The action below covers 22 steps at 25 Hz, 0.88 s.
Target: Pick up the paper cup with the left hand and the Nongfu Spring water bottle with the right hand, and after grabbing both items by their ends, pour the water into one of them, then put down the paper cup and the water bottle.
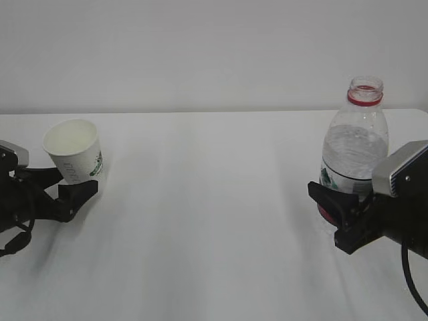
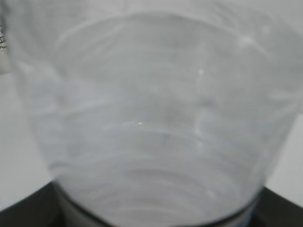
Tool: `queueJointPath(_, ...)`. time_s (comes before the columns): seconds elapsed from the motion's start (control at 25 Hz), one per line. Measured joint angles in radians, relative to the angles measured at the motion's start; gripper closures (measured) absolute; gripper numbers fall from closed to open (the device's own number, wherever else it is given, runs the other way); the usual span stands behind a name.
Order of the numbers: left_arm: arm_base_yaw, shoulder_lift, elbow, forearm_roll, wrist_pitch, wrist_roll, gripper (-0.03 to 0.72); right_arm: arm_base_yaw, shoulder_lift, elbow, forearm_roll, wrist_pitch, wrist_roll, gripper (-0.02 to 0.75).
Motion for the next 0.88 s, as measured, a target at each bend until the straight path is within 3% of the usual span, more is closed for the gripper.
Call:
queueJointPath(0.6, -0.03, 0.02, -0.095, -0.031, 0.0, -0.002, 0.003, 0.0, 0.0, 0.012, 0.0, 0.0, 0.0, 0.265)
queueJointPath(0.88, -0.03, 0.022, -0.097, -0.012, -0.001, -0.004, 0.155, 0.0, 0.0, 0.012, 0.0, 0.0, 0.0, 0.265)
